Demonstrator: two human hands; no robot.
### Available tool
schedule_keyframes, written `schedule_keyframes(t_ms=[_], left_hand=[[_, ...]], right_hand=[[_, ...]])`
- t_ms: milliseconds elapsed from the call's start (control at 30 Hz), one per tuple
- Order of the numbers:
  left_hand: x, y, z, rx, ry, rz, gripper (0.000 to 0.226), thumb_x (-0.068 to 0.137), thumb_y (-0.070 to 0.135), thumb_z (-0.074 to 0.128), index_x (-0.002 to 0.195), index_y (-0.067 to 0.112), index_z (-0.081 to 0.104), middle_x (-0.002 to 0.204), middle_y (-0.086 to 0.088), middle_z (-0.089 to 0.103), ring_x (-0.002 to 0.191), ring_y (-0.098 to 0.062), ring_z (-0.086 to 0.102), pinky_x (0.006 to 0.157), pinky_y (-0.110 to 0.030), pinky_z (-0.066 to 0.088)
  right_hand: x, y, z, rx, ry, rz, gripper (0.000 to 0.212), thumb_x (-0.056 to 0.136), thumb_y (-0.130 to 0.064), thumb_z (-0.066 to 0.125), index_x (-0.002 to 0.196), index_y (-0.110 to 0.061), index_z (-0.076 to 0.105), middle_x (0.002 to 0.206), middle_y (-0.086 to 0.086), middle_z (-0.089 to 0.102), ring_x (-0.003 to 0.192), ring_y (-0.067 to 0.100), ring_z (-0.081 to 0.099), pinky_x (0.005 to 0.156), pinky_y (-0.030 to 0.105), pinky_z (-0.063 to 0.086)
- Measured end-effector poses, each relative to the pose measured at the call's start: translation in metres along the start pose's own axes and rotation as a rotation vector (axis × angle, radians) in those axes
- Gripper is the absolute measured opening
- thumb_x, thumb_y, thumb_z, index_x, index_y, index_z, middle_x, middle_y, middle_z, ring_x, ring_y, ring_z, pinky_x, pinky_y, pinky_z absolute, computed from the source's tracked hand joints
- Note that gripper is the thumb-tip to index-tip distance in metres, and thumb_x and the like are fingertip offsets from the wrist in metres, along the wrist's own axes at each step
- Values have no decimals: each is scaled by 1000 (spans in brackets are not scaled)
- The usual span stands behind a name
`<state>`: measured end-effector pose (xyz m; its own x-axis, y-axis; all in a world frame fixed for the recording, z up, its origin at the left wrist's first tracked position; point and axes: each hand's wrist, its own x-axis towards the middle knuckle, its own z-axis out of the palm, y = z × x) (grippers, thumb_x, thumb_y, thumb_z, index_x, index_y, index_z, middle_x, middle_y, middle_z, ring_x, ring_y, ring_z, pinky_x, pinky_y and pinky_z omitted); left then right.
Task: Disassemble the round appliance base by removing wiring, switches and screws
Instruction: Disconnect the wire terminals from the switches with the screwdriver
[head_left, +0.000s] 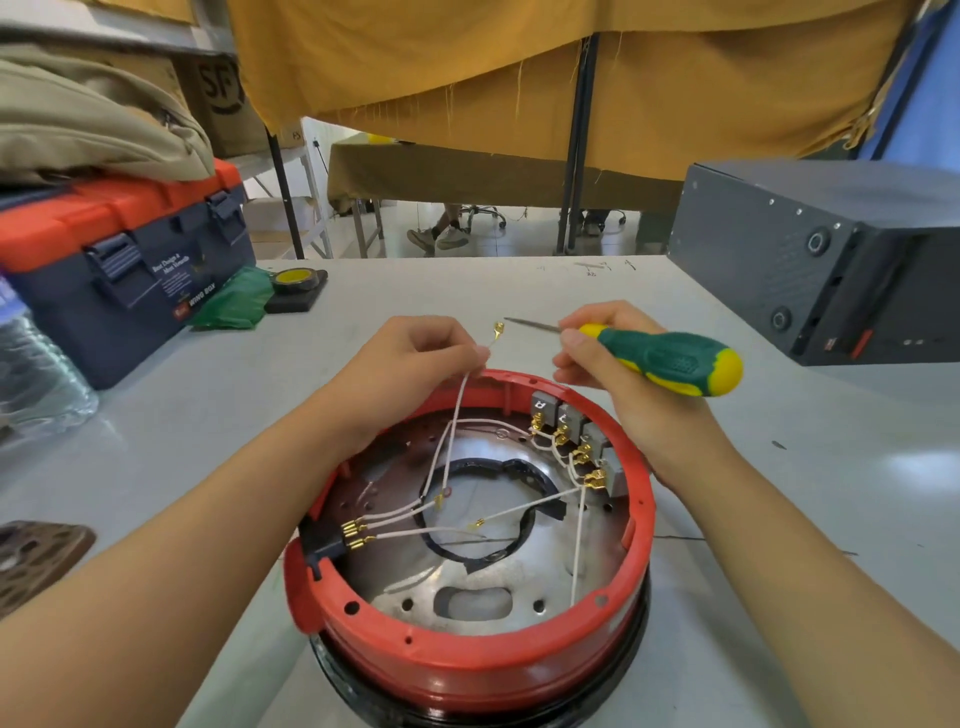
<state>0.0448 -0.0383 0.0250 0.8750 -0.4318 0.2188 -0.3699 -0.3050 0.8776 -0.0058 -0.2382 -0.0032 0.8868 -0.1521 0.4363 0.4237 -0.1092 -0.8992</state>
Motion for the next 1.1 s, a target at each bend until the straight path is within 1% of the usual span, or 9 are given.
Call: schedule_keyframes(t_ms=[100,233,300,567,633,733,800,933,1100], left_hand=[[-1,2,-6,-124,24,-87,19,88,17,62,71,10,67,57,5,63,54,-2,53,54,-9,43],[-7,0,-25,-126,81,-179,15,84,17,66,72,12,72,57,2,62,58,-11,53,60,-21,44],[-14,-4,-39,-113,113,-190,12,83,16,68,73,12,73,57,2,63,53,-9,53,55,-18,44],[-52,-48,-91,153,284,-361,11,83,15,70,73,12,71,59,1,66,51,-8,52,53,-22,42],[-60,-63,-96,251,298,-403,11,82,15,70,72,11,71,60,-1,66,47,-5,53,51,-19,43],[-68,-79,-99,381,300,-436,9,80,19,73,73,14,73,63,-1,68,46,-1,55,49,-15,43],[-70,-85,-99,429,294,-436,8,78,22,75,72,17,73,66,-2,70,52,-6,57,52,-18,45],[-69,-89,-98,470,261,-421,10,75,24,77,69,18,72,58,1,67,44,0,54,47,-14,42],[-68,-87,-100,480,260,-433,11,76,27,77,73,17,72,63,-3,70,51,-8,59,54,-23,49]], right_hand=[[-2,3,0,-109,-84,-39,4,90,-23,65,93,-22,65,79,-1,69,78,12,70,74,27,57],[-1,5,-2,-181,-101,-104,7,87,-31,66,92,-26,65,81,1,69,76,13,70,72,26,58],[0,7,-2,-200,-84,-123,11,84,-39,65,90,-30,65,80,-1,70,74,10,70,70,22,57],[6,17,-4,-239,-66,-160,17,81,-46,64,92,-34,66,80,-6,72,71,6,70,65,11,52],[7,18,-5,-232,-68,-154,18,80,-47,64,92,-33,66,81,-6,72,71,6,71,65,11,52],[6,18,-5,-217,-63,-143,19,80,-48,64,92,-34,66,81,-4,72,73,8,71,66,14,53],[6,19,-6,-268,-83,-141,17,84,-49,61,94,-35,64,84,-4,71,75,9,70,68,21,56],[9,22,-9,-317,-143,-98,9,90,-42,59,95,-36,63,87,-7,70,78,9,69,72,35,58],[5,21,-8,-356,-127,-136,12,92,-46,54,97,-37,61,88,-10,69,76,7,67,71,34,55]])
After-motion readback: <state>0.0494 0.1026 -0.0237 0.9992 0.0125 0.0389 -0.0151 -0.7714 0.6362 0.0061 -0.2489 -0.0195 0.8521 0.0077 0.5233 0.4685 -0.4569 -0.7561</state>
